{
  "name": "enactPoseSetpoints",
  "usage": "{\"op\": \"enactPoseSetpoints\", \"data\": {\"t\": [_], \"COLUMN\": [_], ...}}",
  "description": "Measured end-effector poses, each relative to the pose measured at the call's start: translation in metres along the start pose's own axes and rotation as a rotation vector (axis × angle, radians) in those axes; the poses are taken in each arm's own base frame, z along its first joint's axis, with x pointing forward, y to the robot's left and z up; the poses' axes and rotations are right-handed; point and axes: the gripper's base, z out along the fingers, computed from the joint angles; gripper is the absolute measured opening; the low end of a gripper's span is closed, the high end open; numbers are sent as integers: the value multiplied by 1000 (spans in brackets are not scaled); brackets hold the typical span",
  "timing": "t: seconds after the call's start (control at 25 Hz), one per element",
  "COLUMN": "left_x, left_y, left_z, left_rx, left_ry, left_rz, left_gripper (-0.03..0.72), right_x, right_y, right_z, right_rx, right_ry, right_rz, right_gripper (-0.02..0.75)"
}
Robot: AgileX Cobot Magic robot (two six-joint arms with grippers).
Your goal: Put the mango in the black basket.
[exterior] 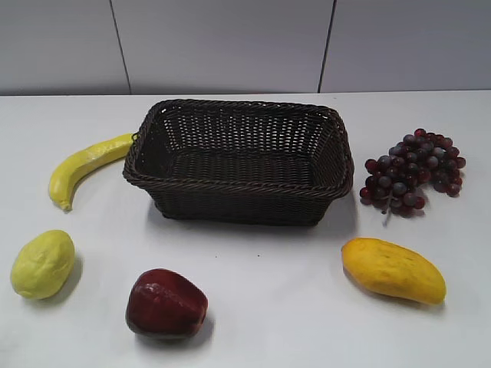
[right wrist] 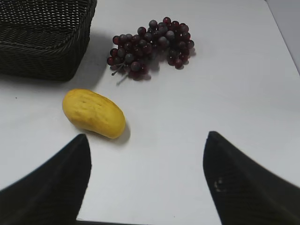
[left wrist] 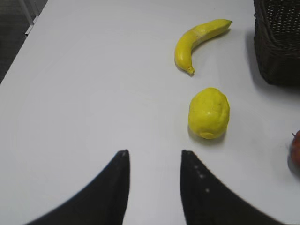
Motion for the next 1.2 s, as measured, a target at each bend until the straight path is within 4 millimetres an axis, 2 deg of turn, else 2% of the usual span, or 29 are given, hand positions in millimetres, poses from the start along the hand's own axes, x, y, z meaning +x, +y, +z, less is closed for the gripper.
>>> {"op": "enactPoseSetpoints", "data": {"t": [0.56, 0.68, 0.8, 0.92, 1.2], "left_x": [0, 0, 0, 0, 0], "left_y": [0, 0, 0, 0, 0], "left_z": [0, 0, 0, 0, 0], "left_rx": [0, 0, 0, 0, 0], "left_ry": [0, 0, 0, 0, 0], "left_rz": [0, 0, 0, 0, 0], "left_gripper": [272, 272, 272, 272, 272], "right_x": [0, -10, -29, -44, -69], "right_y": [0, 0, -1, -2, -4], "right_z": [0, -4, -5, 9, 72], "right_rx": [0, 4, 11, 15, 19], "right_ry": [-2, -95, -257, -344, -329], "right_rz": [0, 0, 0, 1, 4], "right_gripper": [571, 571, 571, 571, 571]}}
